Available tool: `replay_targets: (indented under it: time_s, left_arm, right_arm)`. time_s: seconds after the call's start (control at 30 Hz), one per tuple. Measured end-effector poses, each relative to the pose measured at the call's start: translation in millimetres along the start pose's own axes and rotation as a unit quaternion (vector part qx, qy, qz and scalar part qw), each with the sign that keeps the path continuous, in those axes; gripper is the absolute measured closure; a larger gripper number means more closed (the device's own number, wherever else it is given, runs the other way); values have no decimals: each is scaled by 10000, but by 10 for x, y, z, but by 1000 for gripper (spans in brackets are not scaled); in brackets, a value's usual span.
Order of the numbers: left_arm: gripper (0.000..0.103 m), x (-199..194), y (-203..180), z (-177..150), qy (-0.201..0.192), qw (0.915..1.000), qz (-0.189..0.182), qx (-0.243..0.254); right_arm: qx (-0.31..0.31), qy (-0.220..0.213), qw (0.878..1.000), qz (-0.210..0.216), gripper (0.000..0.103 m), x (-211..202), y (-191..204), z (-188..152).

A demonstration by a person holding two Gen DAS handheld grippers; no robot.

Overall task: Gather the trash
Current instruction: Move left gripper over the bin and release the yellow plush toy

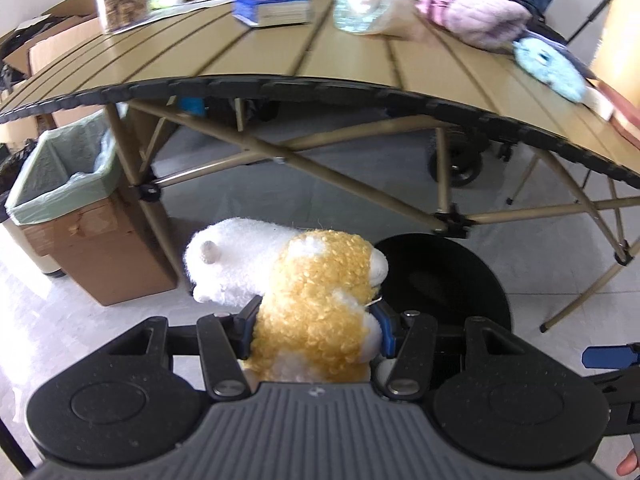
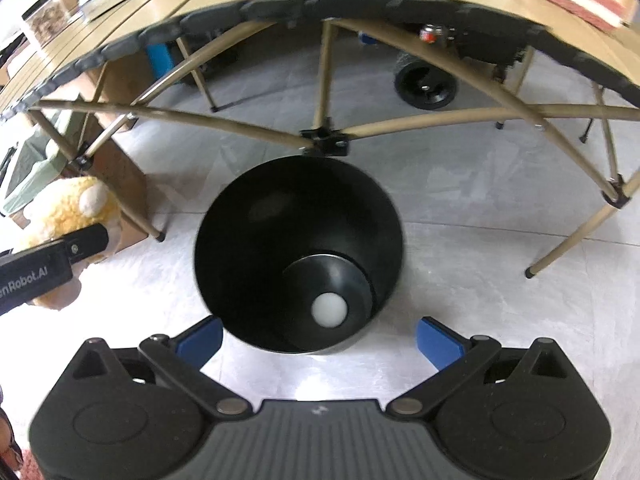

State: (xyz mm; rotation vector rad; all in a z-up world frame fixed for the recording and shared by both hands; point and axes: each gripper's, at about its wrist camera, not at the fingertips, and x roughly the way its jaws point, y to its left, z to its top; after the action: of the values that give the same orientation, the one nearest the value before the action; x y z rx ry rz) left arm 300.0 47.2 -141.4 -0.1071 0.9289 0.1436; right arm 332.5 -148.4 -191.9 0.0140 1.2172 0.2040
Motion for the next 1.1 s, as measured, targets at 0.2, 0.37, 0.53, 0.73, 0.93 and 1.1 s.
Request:
replay_targets:
  time_s: [0.2,0.37,0.53,0.73,0.93,1.1]
  left_arm:
    - [49,40,-315,-16,60,9997,-193,163]
    - [49,110,-544,-32,168,9991,-296,259]
    - [49,202,-736,-44,299,9983,-357,347]
    - [49,393,-898,-77,560,9974,-286,366]
    - [49,614,-1043,-103,805,9958,-184,402]
    - [49,768,-1109,-111,922,9949,-44,417]
  right_arm:
    - [317,-107,9993,-135,0,-95,-329,-4]
    - [604,-218,9977,-232,0,-165,-595,26]
    - [875,-336,9951,-299,0,-243,-844,41]
    - [1135,-397,9919,-398,0,-277,-1065,59]
    - [1322,-375,9895,-441,0,-245,-1253,66]
    - [1355,-341,9893,-426,0,-221,-1299,69]
